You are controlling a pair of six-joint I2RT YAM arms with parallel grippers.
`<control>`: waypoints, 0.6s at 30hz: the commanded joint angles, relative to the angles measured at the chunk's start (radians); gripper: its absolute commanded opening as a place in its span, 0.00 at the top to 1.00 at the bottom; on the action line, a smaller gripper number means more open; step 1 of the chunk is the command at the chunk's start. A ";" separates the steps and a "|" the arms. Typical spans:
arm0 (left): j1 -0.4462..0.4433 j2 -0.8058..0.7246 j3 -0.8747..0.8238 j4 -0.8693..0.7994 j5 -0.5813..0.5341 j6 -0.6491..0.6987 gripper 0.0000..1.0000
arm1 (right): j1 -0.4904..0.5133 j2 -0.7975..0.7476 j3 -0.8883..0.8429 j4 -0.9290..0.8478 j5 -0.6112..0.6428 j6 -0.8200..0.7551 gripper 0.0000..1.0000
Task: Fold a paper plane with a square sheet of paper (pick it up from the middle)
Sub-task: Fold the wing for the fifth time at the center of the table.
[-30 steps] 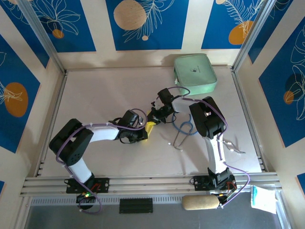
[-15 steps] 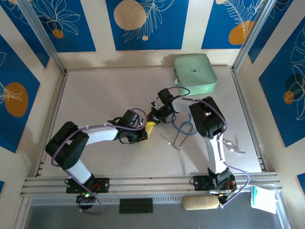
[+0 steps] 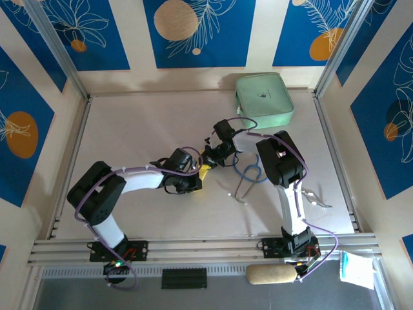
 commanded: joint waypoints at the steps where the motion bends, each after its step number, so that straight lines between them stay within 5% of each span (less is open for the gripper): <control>1: -0.006 0.008 -0.010 -0.024 -0.030 0.005 0.97 | -0.004 0.074 -0.014 -0.072 0.107 0.007 0.89; 18: -0.003 -0.043 -0.036 0.100 0.026 -0.046 0.96 | -0.004 0.074 -0.010 -0.077 0.110 0.003 0.90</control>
